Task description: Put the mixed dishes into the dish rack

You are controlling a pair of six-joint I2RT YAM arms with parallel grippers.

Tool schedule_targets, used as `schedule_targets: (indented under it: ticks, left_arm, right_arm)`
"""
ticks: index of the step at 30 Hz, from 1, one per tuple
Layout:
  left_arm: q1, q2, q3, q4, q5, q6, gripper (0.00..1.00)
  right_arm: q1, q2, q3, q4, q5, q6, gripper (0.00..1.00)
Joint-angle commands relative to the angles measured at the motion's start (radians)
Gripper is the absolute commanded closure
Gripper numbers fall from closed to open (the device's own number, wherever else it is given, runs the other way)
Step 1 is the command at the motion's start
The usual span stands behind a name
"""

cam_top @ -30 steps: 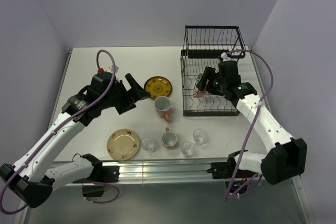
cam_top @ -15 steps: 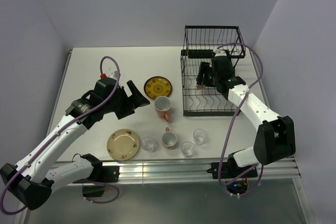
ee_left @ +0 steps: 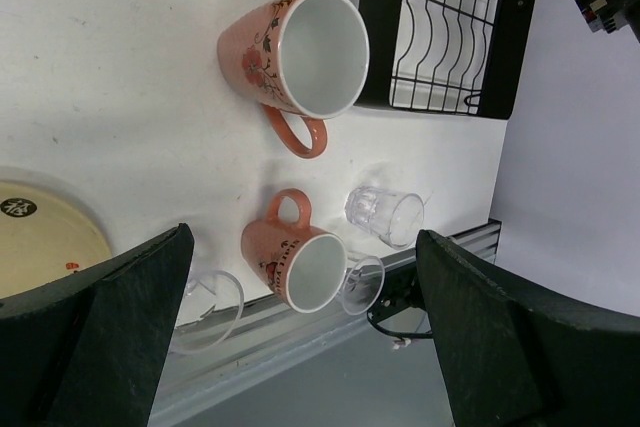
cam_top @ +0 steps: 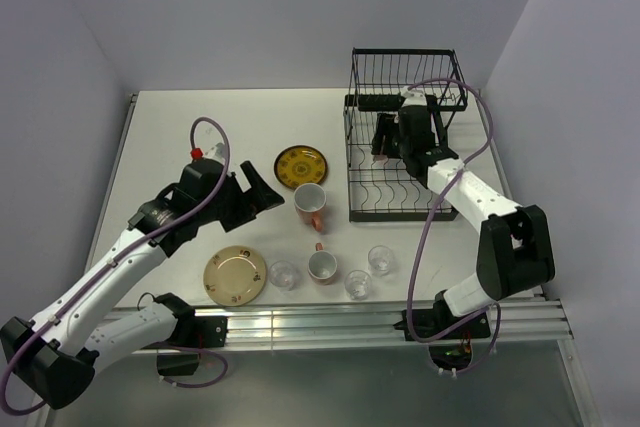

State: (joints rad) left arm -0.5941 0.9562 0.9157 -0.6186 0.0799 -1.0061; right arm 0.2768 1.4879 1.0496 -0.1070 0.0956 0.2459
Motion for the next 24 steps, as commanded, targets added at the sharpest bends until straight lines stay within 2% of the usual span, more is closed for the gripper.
schedule_targets:
  ticks: [1, 8, 16, 24]
  left_arm:
    - [0.005, -0.024, -0.009, 0.057, -0.022, 0.035, 0.01]
    - [0.004, -0.079, -0.052, 0.079, -0.049, 0.041, 0.01]
    - [0.005, -0.177, -0.176, 0.152, -0.074, 0.049, 0.01]
    - [0.004, -0.226, -0.227, 0.172, -0.075, 0.06, 0.01]
  right_arm:
    - [0.002, 0.011, -0.008, 0.174, 0.046, -0.014, 1.0]
    - [0.016, 0.005, -0.091, 0.274, 0.05, 0.012, 1.0]
    - [0.033, 0.025, -0.186, 0.423, 0.069, 0.018, 1.0]
    - [0.055, 0.098, -0.119, 0.423, 0.107, -0.002, 1.0]
